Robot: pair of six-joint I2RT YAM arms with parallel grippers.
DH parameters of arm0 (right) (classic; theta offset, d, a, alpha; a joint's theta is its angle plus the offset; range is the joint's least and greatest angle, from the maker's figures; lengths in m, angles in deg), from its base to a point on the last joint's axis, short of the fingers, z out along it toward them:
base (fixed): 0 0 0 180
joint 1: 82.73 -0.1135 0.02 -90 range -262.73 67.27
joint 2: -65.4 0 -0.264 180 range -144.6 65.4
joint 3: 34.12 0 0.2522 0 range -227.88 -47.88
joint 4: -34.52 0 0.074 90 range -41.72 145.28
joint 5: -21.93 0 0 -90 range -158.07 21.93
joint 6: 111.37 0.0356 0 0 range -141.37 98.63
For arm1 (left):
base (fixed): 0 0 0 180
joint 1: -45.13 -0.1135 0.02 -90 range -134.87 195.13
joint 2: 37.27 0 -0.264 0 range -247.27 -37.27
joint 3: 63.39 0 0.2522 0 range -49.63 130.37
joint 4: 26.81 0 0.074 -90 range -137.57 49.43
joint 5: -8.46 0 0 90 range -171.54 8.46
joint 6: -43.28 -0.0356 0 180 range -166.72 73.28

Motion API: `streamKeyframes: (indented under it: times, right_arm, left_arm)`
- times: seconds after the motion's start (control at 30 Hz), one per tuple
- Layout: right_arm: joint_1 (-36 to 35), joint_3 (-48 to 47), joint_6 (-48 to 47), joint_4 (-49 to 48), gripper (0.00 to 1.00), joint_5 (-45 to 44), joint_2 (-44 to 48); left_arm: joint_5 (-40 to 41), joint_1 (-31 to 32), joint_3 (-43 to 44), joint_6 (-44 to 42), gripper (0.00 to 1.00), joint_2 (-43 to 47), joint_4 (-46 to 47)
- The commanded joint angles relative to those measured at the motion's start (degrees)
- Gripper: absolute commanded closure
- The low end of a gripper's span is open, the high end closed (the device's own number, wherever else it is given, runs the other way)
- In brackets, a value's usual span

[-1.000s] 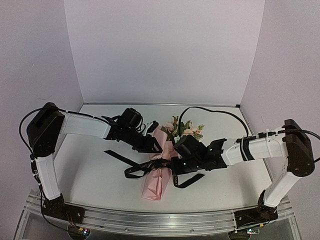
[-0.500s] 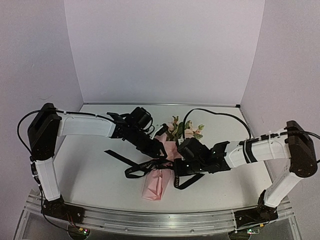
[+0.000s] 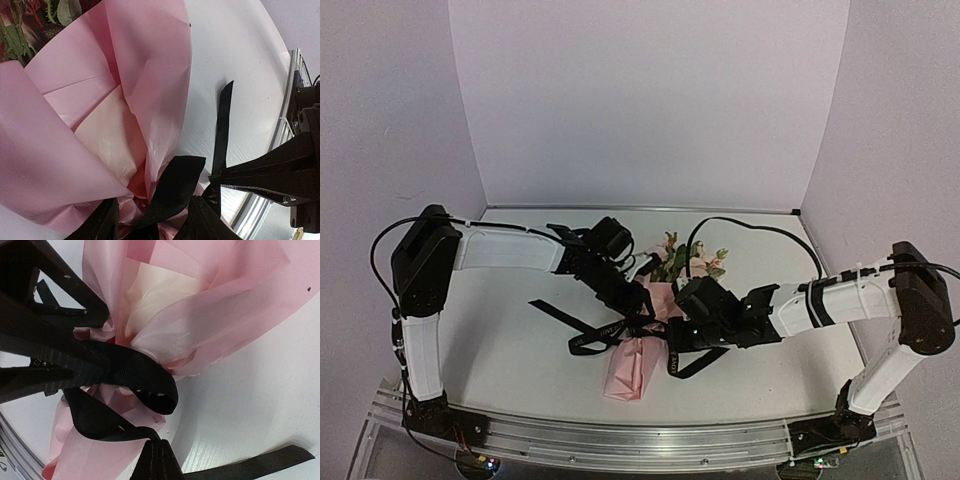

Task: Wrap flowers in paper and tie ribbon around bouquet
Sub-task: Tie the half-tied ribbon around the folded bouquet.

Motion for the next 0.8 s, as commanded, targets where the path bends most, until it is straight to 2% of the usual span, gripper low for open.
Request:
streamKeyframes:
  times: [0.0, 0.2, 0.27, 0.63, 0.77]
  right_arm:
    - [0.4, -0.3, 0.4, -1.5, 1.00, -1.5, 1.6]
    - [0.7, -0.8, 0.2, -1.6, 1.00, -1.3, 1.2]
    - [1.0, -1.1, 0.4, -1.6, 1.00, -1.0, 0.9]
    - [1.5, -1.9, 0.8, -2.8, 1.00, 0.4, -0.2]
    - [1.4, -1.5, 1.1, -3.5, 1.00, 1.1, -0.2]
  left_arm:
    - [0.6, 0.6, 1.8, -1.6, 0.50, -1.3, -2.9]
    - [0.6, 0.7, 1.8, -1.8, 0.52, -1.9, -3.0]
    - [0.4, 0.8, 1.8, -1.8, 0.55, -1.8, -2.9]
    - [-4.6, 0.7, 1.9, -1.0, 0.91, -0.2, -1.6]
    - [-5.1, 0.7, 1.8, -0.8, 0.99, 0.1, -1.4]
